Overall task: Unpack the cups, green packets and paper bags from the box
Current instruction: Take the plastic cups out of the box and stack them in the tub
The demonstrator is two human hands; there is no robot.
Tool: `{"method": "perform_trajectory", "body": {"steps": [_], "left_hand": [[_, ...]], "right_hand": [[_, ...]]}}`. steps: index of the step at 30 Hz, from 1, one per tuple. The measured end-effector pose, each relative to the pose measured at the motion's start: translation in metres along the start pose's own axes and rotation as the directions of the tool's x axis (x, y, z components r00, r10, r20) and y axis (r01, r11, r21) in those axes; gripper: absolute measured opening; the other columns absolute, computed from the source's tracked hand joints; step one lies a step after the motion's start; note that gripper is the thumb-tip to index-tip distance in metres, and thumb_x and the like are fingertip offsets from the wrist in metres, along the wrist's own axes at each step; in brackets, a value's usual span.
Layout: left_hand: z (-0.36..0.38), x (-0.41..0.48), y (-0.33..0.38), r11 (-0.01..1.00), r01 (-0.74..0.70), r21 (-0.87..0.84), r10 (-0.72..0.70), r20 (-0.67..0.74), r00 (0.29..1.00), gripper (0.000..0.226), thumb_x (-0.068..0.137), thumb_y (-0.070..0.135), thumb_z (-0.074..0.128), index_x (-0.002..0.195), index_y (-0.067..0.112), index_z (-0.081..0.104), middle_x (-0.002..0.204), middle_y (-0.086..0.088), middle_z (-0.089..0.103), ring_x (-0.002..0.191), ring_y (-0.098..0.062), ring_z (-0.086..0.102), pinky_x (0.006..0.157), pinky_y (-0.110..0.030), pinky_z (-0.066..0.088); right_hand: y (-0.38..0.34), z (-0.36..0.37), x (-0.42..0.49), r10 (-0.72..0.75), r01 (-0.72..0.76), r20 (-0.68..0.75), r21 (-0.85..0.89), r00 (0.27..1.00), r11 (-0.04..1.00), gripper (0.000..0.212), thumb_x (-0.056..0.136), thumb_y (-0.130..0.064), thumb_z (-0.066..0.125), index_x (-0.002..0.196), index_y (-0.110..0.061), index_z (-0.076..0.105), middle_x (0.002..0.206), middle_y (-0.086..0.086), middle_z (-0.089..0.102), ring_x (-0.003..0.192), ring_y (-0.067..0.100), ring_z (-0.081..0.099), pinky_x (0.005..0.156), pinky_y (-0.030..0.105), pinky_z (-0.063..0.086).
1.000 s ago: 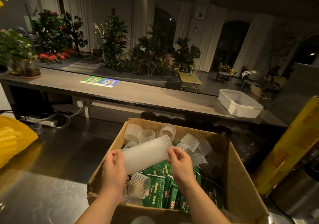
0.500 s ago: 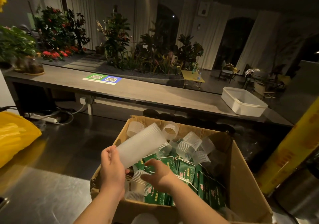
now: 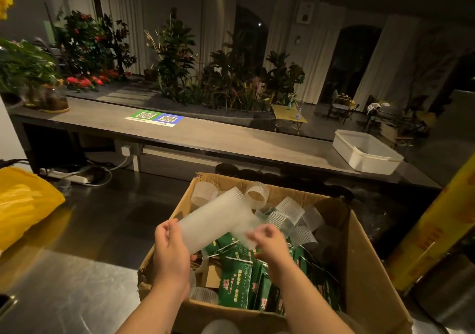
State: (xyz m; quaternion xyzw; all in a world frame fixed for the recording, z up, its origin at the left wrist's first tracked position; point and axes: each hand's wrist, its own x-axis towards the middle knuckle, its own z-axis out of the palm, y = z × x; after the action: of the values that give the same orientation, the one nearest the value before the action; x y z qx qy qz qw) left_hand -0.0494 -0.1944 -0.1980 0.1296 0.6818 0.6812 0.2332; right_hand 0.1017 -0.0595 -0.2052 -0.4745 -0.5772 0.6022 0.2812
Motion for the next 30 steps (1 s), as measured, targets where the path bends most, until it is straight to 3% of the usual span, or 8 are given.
{"method": "perform_trajectory", "body": {"steps": [3, 8, 13, 20, 23, 25, 28, 30], "left_hand": [[0.0, 0.002, 0.0, 1.0, 0.005, 0.01, -0.005, -0.008, 1.0, 0.025, 0.108, 0.05, 0.035, 0.124, 0.031, 0.043, 0.118, -0.004, 0.047, 0.099, -0.024, 0.057, 0.066, -0.034, 0.055], [0.001, -0.002, 0.002, 1.0, -0.013, -0.008, 0.013, 0.006, 1.0, 0.025, 0.108, 0.049, 0.035, 0.123, 0.03, 0.045, 0.114, -0.001, 0.047, 0.098, -0.024, 0.057, 0.064, -0.033, 0.053], [0.001, -0.005, 0.004, 1.0, -0.016, -0.005, 0.017, 0.078, 0.997, 0.028, 0.109, 0.047, 0.035, 0.122, 0.026, 0.048, 0.113, -0.001, 0.047, 0.098, -0.025, 0.055, 0.064, -0.033, 0.049], [0.002, -0.003, 0.006, 1.0, 0.009, -0.011, -0.008, 0.091, 0.996, 0.027, 0.109, 0.047, 0.035, 0.122, 0.027, 0.047, 0.114, -0.002, 0.047, 0.099, -0.026, 0.055, 0.067, -0.034, 0.051], [0.0, -0.003, 0.003, 1.0, 0.004, -0.019, -0.002, 0.095, 0.995, 0.026, 0.109, 0.046, 0.035, 0.123, 0.028, 0.046, 0.115, -0.003, 0.047, 0.099, -0.026, 0.056, 0.066, -0.033, 0.051], [-0.001, -0.001, 0.002, 0.999, 0.001, -0.045, 0.002, 0.072, 0.997, 0.026, 0.109, 0.047, 0.035, 0.125, 0.029, 0.046, 0.117, -0.003, 0.048, 0.099, -0.026, 0.057, 0.065, -0.033, 0.052], [-0.001, 0.0, 0.001, 0.995, -0.022, -0.096, 0.025, 0.029, 0.999, 0.028, 0.109, 0.048, 0.034, 0.126, 0.03, 0.046, 0.121, -0.005, 0.049, 0.101, -0.027, 0.059, 0.064, -0.034, 0.054], [0.0, -0.001, 0.002, 0.99, -0.045, -0.133, 0.044, -0.013, 0.999, 0.029, 0.109, 0.05, 0.031, 0.125, 0.031, 0.045, 0.123, -0.006, 0.049, 0.102, -0.029, 0.06, 0.063, -0.035, 0.055]], "right_hand": [[-0.021, -0.02, -0.001, -0.003, 0.051, -0.135, 0.351, 0.991, 0.935, 0.014, 0.096, -0.014, 0.065, 0.086, -0.008, 0.058, 0.106, 0.018, 0.064, 0.091, 0.032, 0.058, 0.076, 0.039, 0.049], [-0.048, -0.031, -0.011, -0.188, 0.254, -0.301, 0.196, 0.935, 0.947, 0.017, 0.096, -0.016, 0.068, 0.084, -0.01, 0.057, 0.115, 0.012, 0.063, 0.093, 0.026, 0.059, 0.073, 0.034, 0.049], [-0.062, -0.024, -0.021, -0.299, 0.3, -0.024, 0.075, 0.954, 0.951, 0.017, 0.098, -0.016, 0.064, 0.084, -0.009, 0.056, 0.11, 0.003, 0.068, 0.088, 0.022, 0.061, 0.075, 0.031, 0.05], [-0.05, -0.007, -0.019, -0.195, 0.21, -0.082, 0.252, 0.977, 0.945, 0.029, 0.099, -0.021, 0.064, 0.101, 0.008, 0.064, 0.124, 0.008, 0.068, 0.097, 0.023, 0.065, 0.085, 0.036, 0.057], [-0.049, -0.003, -0.028, -0.231, 0.228, 0.028, 0.082, 0.973, 0.97, 0.029, 0.103, -0.031, 0.054, 0.117, -0.012, 0.071, 0.125, 0.0, 0.068, 0.113, 0.017, 0.061, 0.085, 0.027, 0.046], [-0.046, 0.0, -0.031, -0.256, 0.261, 0.159, -0.011, 0.953, 0.965, 0.04, 0.106, -0.041, 0.042, 0.139, -0.023, 0.058, 0.134, -0.011, 0.06, 0.123, 0.009, 0.054, 0.089, 0.023, 0.042], [-0.045, 0.008, -0.024, -0.215, 0.21, 0.014, 0.153, 0.977, 0.966, 0.037, 0.108, -0.045, 0.037, 0.137, -0.025, 0.05, 0.131, -0.008, 0.058, 0.118, 0.013, 0.055, 0.096, 0.033, 0.046], [-0.041, 0.02, -0.019, -0.082, 0.095, -0.087, 0.15, 0.993, 0.984, 0.02, 0.108, -0.029, 0.046, 0.121, -0.017, 0.055, 0.114, 0.002, 0.063, 0.098, 0.016, 0.059, 0.081, 0.031, 0.051]]}}
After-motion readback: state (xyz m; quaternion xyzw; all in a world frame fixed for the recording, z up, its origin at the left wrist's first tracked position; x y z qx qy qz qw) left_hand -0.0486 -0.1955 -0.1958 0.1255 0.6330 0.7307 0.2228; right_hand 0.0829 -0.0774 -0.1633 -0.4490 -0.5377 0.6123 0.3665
